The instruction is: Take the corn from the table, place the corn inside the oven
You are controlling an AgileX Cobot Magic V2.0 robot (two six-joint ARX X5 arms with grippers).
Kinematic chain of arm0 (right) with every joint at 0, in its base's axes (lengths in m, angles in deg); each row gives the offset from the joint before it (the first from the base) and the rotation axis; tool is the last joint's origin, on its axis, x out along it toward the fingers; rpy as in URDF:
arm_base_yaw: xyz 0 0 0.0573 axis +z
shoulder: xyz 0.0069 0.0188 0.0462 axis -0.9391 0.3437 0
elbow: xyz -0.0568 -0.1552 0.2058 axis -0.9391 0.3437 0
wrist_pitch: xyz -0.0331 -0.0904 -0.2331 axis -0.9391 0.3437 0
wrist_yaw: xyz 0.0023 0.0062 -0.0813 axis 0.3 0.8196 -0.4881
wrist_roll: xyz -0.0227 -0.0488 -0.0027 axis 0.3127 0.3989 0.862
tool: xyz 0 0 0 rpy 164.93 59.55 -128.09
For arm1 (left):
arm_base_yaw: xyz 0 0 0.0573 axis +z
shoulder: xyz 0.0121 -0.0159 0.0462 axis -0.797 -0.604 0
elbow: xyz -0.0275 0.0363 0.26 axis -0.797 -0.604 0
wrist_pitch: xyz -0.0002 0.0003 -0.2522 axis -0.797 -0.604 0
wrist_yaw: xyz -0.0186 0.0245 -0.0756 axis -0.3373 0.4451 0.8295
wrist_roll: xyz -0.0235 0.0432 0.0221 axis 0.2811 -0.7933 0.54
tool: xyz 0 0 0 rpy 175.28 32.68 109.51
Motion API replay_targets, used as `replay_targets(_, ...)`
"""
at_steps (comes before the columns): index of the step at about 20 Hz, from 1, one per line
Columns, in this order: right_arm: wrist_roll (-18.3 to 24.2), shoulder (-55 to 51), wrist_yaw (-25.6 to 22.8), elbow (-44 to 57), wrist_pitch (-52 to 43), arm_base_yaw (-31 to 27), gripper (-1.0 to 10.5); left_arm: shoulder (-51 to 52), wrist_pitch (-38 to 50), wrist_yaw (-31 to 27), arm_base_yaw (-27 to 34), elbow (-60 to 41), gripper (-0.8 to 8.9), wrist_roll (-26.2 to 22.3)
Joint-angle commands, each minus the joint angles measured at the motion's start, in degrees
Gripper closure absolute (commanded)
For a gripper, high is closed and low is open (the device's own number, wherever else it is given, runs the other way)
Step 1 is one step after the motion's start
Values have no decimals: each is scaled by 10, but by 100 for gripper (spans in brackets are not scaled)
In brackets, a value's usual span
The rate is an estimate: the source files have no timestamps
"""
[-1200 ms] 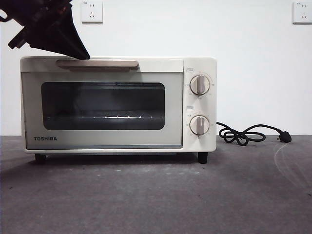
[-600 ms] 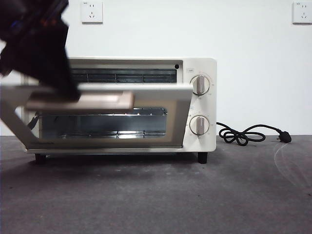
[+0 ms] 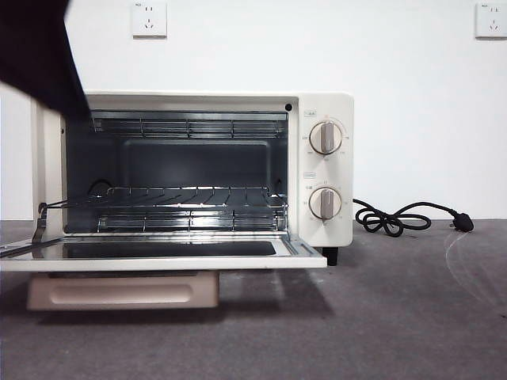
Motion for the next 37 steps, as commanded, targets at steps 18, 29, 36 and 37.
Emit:
replay_targets(18,229,214,-4,-3,-305,51,958,414,19,-7,-3,-1,819,66)
replay_targets(29,415,364,-121,-3,-397,63,958,463,-32,-50,-3,14,819,75)
replay_targets(36,525,458,-216,-3,-455,43,958,463,-41,-55,-3,19,819,75)
replay_targets(37,535,469,-228,-3,-462,39,958,463,-43,-55,-3,19,819,75)
